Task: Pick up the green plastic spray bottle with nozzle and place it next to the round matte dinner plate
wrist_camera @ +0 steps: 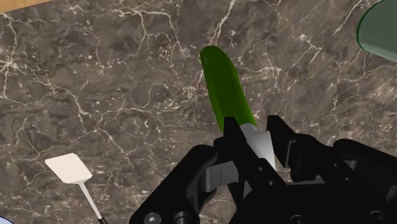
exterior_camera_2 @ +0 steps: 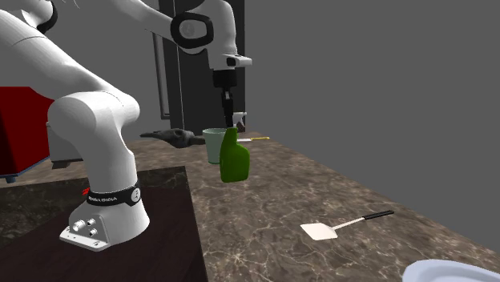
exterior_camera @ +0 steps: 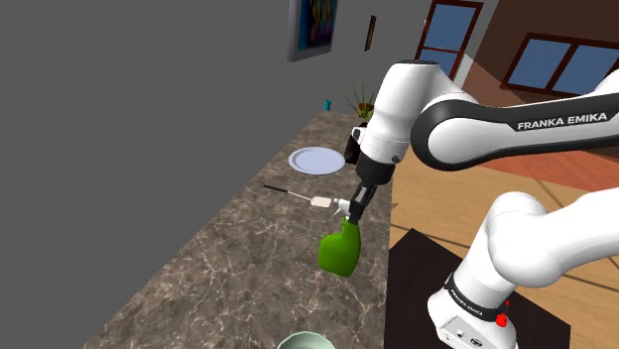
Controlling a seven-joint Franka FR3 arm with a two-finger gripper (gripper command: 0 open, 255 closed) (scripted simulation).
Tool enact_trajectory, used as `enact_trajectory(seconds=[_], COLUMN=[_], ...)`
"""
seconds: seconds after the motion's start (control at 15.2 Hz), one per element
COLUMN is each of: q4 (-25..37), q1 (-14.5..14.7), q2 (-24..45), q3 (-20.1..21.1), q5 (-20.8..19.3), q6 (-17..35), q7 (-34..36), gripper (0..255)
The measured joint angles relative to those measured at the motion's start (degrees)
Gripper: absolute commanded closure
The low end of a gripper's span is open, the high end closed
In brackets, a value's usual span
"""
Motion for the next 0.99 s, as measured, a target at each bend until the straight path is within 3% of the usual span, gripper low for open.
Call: enact_trajectory(seconds=[0.99], q4=[10.64], q1=[-1.03], q2=[-1.4], q3=[-2.5], q5=[-2.53], q6=[-11.99], q7=[0.86], gripper=[255])
